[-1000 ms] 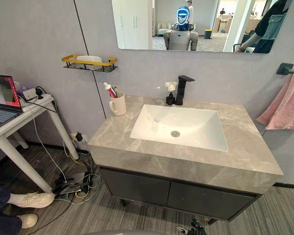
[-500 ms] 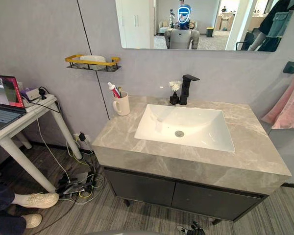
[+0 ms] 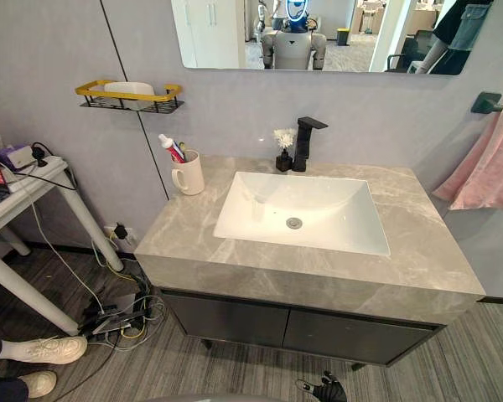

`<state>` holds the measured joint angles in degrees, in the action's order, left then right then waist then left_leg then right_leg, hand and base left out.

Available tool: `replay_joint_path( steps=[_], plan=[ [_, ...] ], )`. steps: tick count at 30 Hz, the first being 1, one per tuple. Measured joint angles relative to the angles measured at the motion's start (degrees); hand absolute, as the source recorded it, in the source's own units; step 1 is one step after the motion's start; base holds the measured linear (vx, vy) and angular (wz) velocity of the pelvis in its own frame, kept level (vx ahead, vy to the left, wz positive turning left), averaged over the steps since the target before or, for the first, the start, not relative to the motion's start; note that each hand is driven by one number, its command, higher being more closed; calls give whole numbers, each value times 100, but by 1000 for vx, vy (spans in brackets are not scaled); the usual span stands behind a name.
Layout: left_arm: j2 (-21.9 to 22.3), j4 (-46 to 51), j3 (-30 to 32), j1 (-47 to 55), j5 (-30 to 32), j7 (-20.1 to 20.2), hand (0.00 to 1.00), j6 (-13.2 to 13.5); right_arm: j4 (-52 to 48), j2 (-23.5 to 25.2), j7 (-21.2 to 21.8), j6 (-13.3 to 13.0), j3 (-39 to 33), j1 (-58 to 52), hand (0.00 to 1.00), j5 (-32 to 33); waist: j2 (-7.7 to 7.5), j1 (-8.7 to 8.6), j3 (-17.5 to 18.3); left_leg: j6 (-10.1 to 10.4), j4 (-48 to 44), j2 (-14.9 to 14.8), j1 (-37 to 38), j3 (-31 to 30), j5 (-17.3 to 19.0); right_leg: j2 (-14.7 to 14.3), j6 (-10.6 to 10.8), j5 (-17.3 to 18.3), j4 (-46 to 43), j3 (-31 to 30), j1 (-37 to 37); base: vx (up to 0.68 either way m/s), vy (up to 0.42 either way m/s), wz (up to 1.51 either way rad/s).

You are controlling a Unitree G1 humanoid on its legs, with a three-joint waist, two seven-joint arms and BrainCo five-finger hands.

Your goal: Organize washtable

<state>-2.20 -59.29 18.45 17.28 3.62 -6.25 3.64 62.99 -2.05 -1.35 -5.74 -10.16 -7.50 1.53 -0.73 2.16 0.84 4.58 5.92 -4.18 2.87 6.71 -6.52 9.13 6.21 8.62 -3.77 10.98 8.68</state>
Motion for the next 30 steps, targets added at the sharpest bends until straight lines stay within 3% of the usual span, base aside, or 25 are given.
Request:
replay_joint_path(
  steps=[8, 11, 14, 16, 22, 24, 27, 28, 29, 30],
  plan=[
    [-41, 23, -39, -166, -13, -14, 0, 2, -168, 99, -81, 4, 231, 106, 0, 2, -68, 1, -305, 25, -2, -109, -132, -110, 7, -130, -43, -4, 96, 157, -1, -1, -21, 7],
    [-42, 62, -18, -236, -15, -25, 0, 0, -293, 98, -111, 5, 393, 95, 0, -2, -158, 30, -371, 29, -80, -161, -220, -206, 7, -196, -57, -5, 96, 304, 19, 28, -52, 24],
    [-34, 203, 2, -315, -14, -24, 0, -4, -422, 116, -109, 1, 446, 139, 0, -3, -200, 38, -644, 127, -953, -218, -529, -299, 403, -192, -78, -37, 87, 308, 122, 13, -9, 1],
    [-34, 221, 1, -394, -16, -28, 0, -4, -511, 125, -115, 4, 447, 135, 0, -2, -151, 34, -636, 137, -1236, -236, -676, -355, 548, -201, -77, -38, 81, 310, 108, 1, -12, -2],
    [-30, 300, 17, -614, -72, -86, 0, 10, -696, 169, -121, 8, 452, 177, 0, -40, -172, 34, -644, 136, -1302, -280, -804, -100, 590, -137, -61, -77, -95, -114, -340, -38, 27, -31],
    [-7, 298, 27, -619, -72, -145, 0, 10, -832, 237, -123, 11, 444, 175, 0, -115, -149, 23, -648, 120, -1540, -321, -866, 62, 764, -134, -33, -146, -112, -426, -509, -55, 56, -93],
    [130, 294, 222, -606, -71, -148, 0, 10, -1102, 256, -138, 115, 432, 135, 0, -214, -55, 30, -677, 98, -2555, -565, -1127, 480, 1543, -284, 9, -279, -126, -1188, -841, -61, 104, -141],
    [153, 291, 256, -584, -70, -150, 0, 9, -1206, 274, -146, 124, 426, 91, 0, -225, -38, 29, -676, -1, -2738, -663, -1105, 793, 1761, -219, -201, -184, -120, -1110, -944, -81, 167, -182],
    [178, 292, 248, -581, -70, -150, 0, 10, -1324, 268, -174, 85, 417, 27, 0, -331, 105, 35, -635, -67, -2690, -831, -994, 1297, 1876, -31, -743, -107, -140, -463, -1078, -84, 196, -254],
    [183, 299, 252, -564, -71, -152, 0, 51, -1326, 234, -209, 90, 441, 65, 0, -536, 144, 38, -644, -122, -2656, -1135, -879, 1918, 1862, 274, -874, -164, -838, 691, -1403, -72, 161, -233]
  ],
)
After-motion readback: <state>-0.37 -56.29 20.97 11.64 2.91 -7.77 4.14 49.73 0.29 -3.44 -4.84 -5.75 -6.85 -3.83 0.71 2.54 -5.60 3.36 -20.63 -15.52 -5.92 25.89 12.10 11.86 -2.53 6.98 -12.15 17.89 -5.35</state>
